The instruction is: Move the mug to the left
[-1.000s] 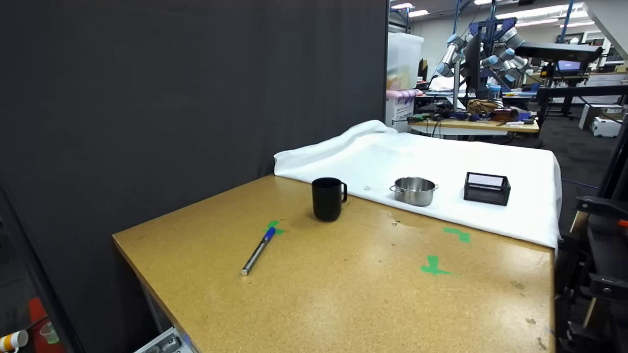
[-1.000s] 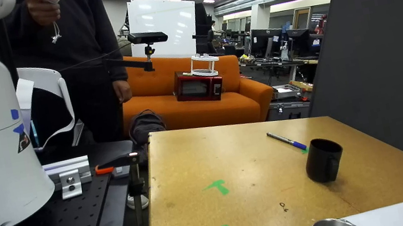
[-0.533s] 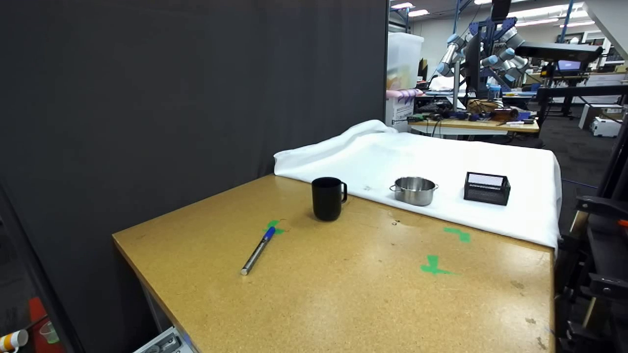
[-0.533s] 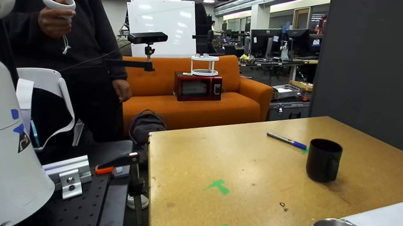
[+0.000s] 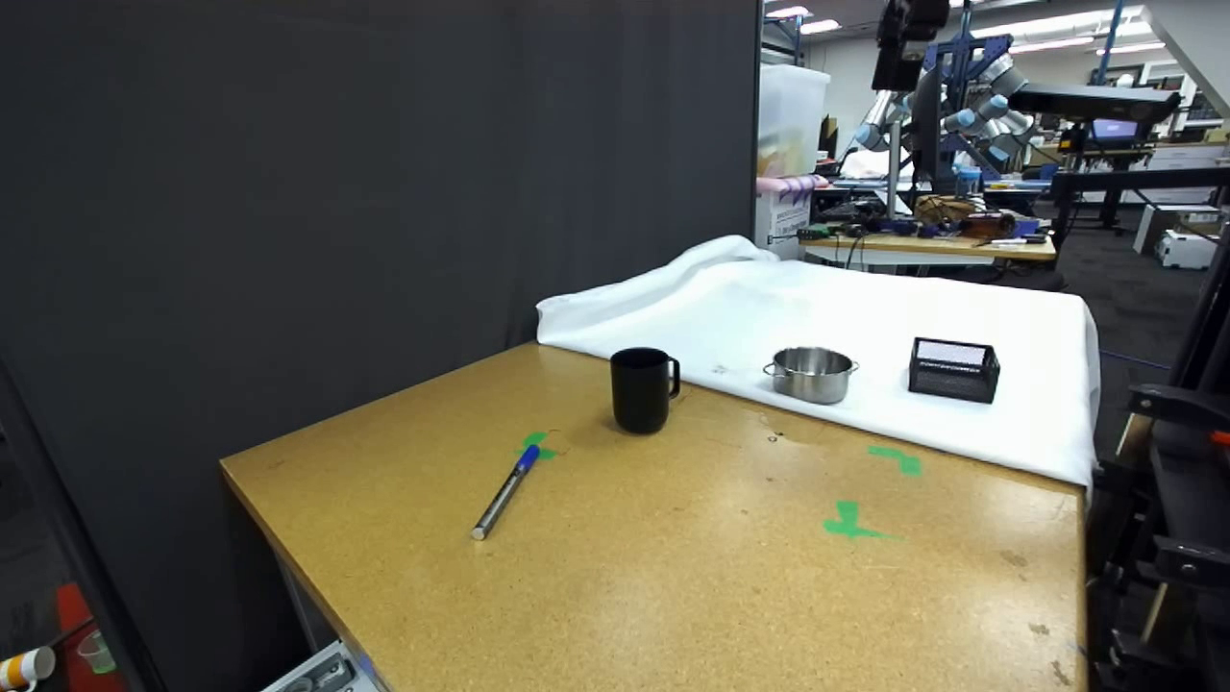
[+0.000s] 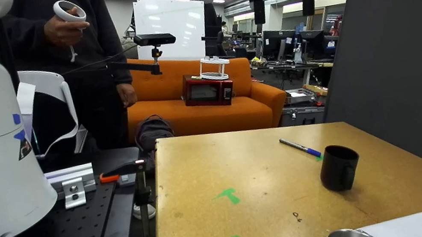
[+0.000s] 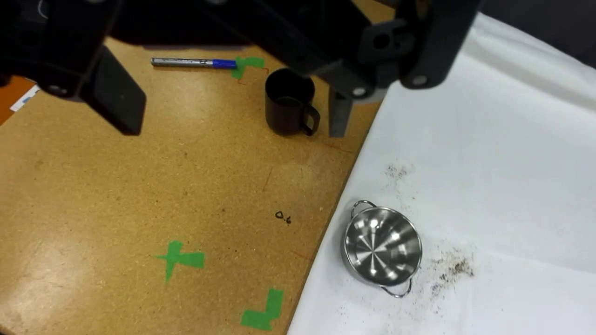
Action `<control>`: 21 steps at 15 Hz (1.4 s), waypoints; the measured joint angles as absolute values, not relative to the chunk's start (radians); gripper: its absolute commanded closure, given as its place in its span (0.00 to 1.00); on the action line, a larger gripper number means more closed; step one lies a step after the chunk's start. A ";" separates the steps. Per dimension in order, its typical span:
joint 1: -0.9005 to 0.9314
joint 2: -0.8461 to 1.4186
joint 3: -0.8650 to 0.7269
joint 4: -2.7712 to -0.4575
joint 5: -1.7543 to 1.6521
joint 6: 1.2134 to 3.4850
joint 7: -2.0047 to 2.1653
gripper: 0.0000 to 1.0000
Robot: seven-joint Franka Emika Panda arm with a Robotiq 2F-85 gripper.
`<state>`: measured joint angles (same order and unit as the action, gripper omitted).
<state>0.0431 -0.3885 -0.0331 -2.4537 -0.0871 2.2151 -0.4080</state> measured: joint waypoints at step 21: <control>0.074 -0.020 -0.111 -2.438 0.051 2.566 -0.924 0.00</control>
<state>0.0740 -0.0196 -0.1106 -2.4377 0.0515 2.5658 -0.9244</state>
